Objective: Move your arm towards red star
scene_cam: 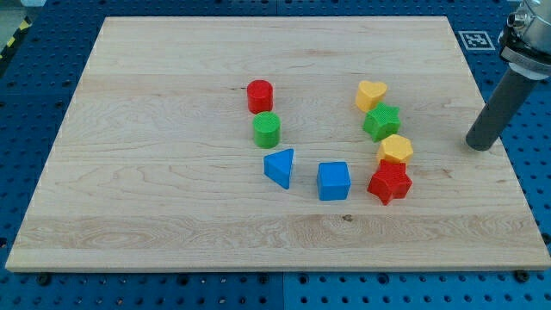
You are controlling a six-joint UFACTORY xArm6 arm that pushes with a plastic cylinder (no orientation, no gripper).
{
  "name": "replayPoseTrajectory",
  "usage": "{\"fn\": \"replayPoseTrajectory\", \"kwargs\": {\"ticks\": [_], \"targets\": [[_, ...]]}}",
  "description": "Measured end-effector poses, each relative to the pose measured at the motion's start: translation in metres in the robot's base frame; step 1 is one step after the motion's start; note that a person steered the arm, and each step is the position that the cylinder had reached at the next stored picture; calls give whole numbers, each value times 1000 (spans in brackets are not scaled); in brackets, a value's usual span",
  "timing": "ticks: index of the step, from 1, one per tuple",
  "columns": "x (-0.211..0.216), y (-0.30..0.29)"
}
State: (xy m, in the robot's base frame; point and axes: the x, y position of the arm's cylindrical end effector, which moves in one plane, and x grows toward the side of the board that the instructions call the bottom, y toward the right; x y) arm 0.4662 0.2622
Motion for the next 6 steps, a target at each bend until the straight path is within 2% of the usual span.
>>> {"fn": "replayPoseTrajectory", "kwargs": {"ticks": [1,2,3,4,5,6], "targets": [[0,0],[22,1],[66,-2],[78,-12],[81,-26],[84,-76]]}}
